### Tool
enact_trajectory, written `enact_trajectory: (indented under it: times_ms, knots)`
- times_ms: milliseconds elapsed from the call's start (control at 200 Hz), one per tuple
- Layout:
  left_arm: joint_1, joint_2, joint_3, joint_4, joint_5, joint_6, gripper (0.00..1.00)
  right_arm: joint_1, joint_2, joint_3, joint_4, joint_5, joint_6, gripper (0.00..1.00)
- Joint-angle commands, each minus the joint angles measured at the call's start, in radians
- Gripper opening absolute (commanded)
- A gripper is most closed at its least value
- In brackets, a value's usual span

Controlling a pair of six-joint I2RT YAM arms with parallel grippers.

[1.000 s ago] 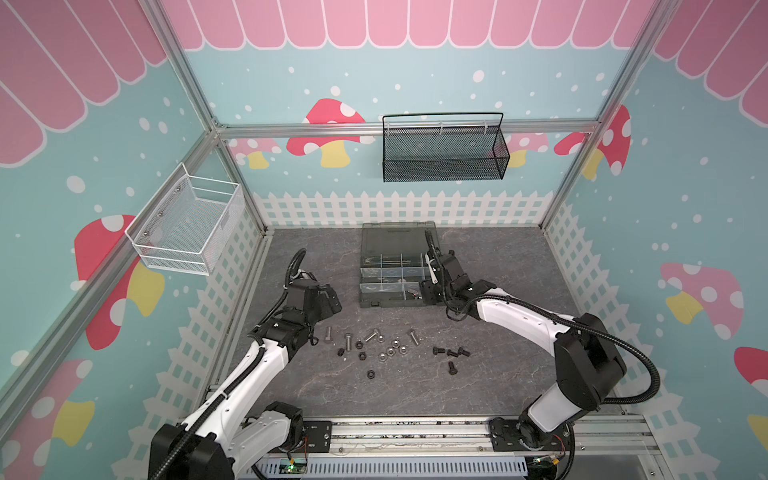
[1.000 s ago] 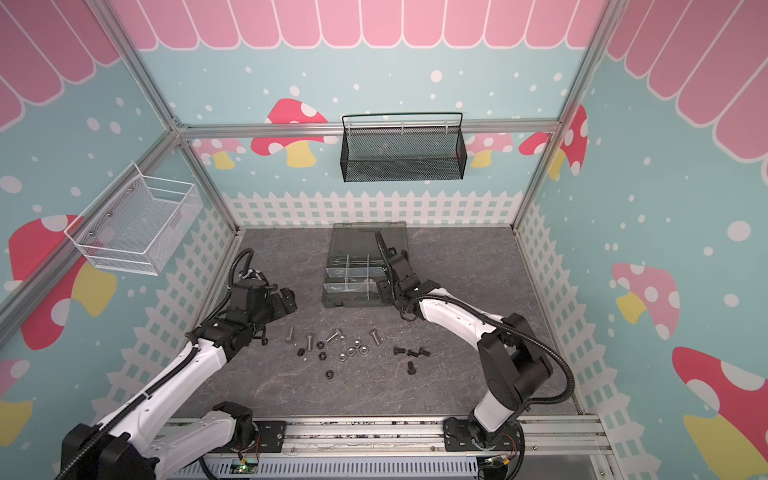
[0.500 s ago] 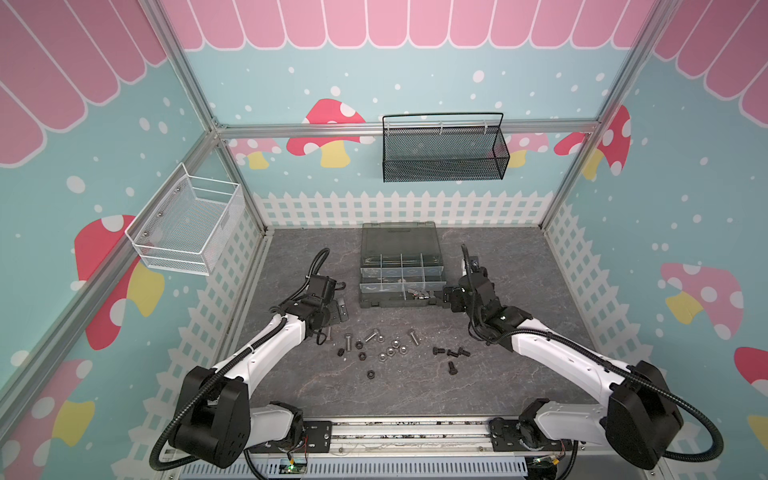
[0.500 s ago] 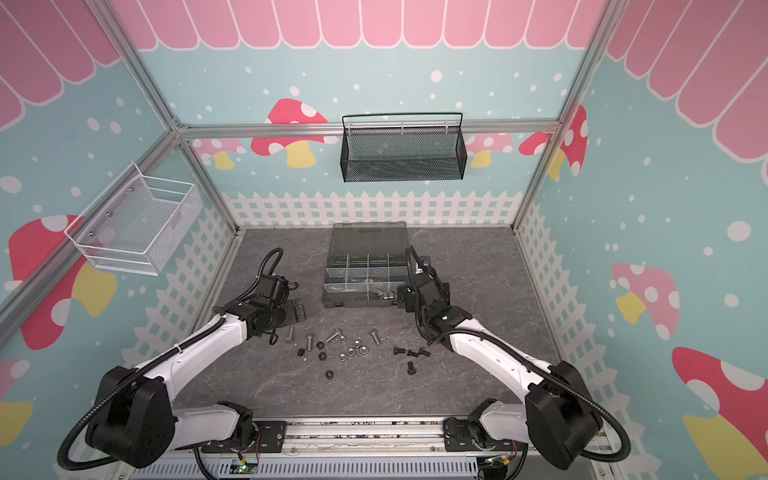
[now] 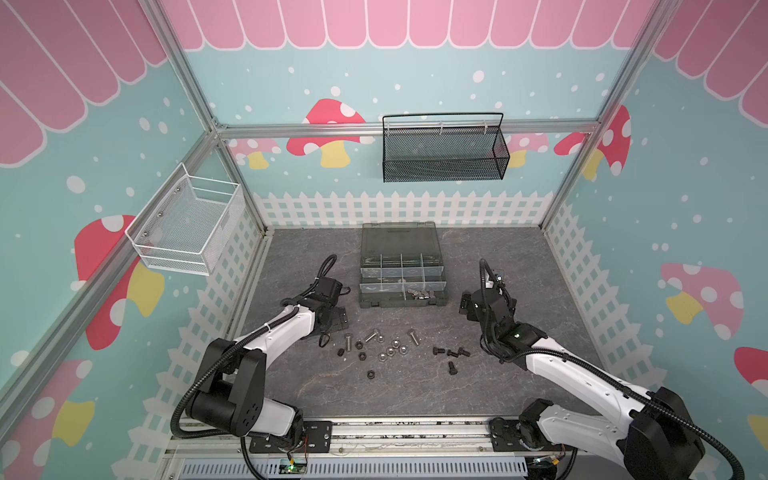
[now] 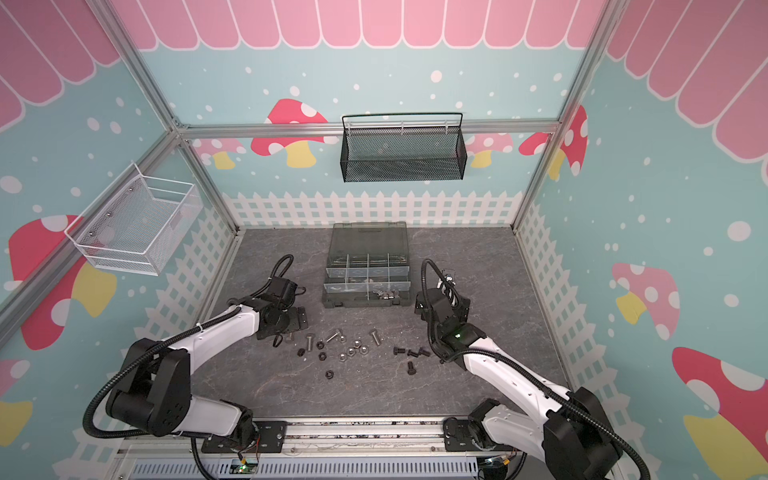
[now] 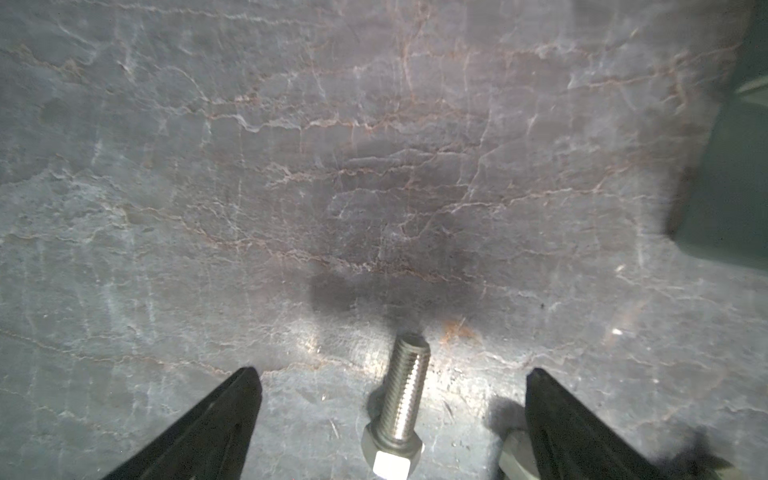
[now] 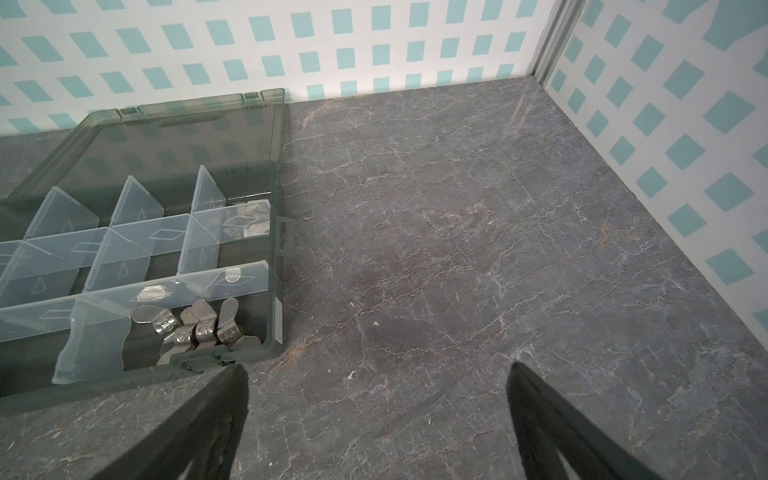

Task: Sort the screws and nuts into containers
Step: 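Withdraw the right gripper from the organizer while the left gripper moves over a silver bolt, then lower the left gripper and close it on the silver bolt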

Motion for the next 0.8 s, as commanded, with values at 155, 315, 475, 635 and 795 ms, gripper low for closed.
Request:
enact_trajectory:
  times_ms: [155,315,475,635,795]
  knots:
    - [0.0,0.033,0.017,-0.04,-0.017,-0.027,0.88,-0.002,-0.015,-0.022,0.013,0.053,0.043,0.98]
    - [0.019,0.039,0.012,-0.038,-0.007,-0.026,0.71,-0.003,-0.003,-0.02,0.007,0.055,0.06,0.98]
    - [0.026,0.053,0.014,-0.028,0.019,-0.018,0.62,-0.002,0.017,-0.007,-0.005,0.061,0.068,0.98]
    - [0.029,0.078,0.014,-0.009,0.046,-0.015,0.52,-0.002,0.035,0.006,-0.014,0.06,0.073,0.98]
    - [0.033,0.094,0.014,-0.005,0.05,-0.016,0.44,-0.002,0.043,0.009,-0.017,0.058,0.074,0.98]
